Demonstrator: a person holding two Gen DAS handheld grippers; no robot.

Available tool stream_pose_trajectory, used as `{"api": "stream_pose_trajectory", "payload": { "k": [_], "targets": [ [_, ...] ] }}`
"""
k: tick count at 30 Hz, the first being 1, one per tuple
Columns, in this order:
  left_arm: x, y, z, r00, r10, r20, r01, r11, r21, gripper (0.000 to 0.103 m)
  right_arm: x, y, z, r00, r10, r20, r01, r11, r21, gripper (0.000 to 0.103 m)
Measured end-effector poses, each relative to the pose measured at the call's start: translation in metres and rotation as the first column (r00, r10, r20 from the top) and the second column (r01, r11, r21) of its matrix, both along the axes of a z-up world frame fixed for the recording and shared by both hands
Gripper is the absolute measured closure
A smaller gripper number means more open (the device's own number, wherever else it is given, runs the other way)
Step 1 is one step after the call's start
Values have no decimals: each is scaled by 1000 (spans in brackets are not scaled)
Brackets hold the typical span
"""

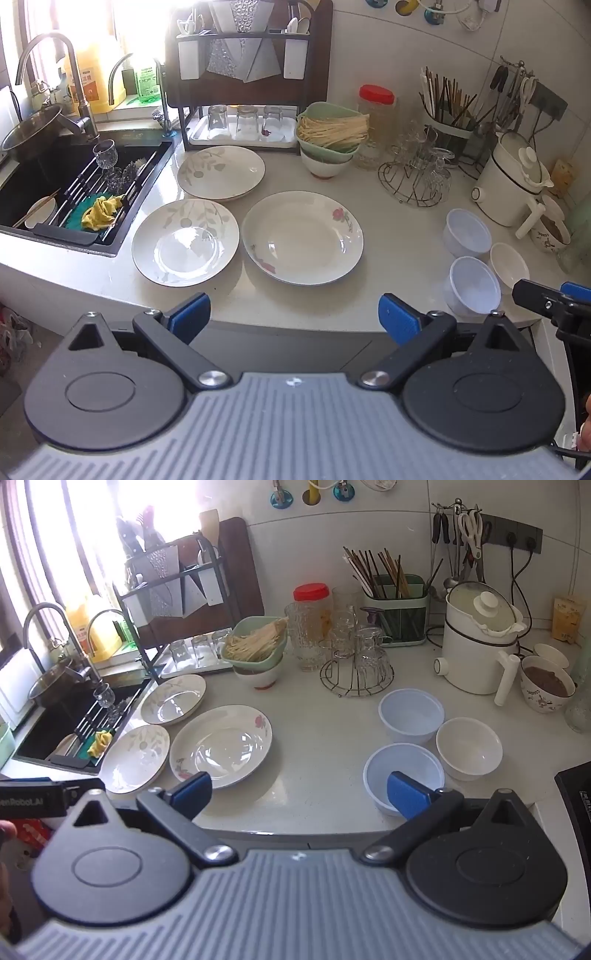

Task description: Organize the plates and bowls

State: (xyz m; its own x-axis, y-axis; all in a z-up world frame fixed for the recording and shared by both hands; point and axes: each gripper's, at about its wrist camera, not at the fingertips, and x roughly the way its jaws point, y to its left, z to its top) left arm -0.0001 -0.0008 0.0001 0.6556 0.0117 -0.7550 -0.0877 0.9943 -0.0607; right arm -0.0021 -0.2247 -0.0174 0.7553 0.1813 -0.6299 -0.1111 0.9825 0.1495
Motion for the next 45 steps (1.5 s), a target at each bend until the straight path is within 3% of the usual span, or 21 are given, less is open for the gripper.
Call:
{"api": "stream_pose_trajectory", "payload": {
  "k": [26, 33, 45],
  "targets": [
    [13, 1, 1, 999, -33, 35, 33, 999, -13, 4, 5, -1, 3, 999, -30, 16, 30, 1000, 7, 0],
    [10, -2, 8, 997, -47, 68, 46, 999, 20, 4, 11, 0, 5, 999, -37, 12, 37, 999, 14, 0],
    [8, 8, 5, 998, -36, 43, 35, 999, 7, 4, 8, 7, 5, 999, -34, 29, 34, 999, -5, 0]
  ]
}}
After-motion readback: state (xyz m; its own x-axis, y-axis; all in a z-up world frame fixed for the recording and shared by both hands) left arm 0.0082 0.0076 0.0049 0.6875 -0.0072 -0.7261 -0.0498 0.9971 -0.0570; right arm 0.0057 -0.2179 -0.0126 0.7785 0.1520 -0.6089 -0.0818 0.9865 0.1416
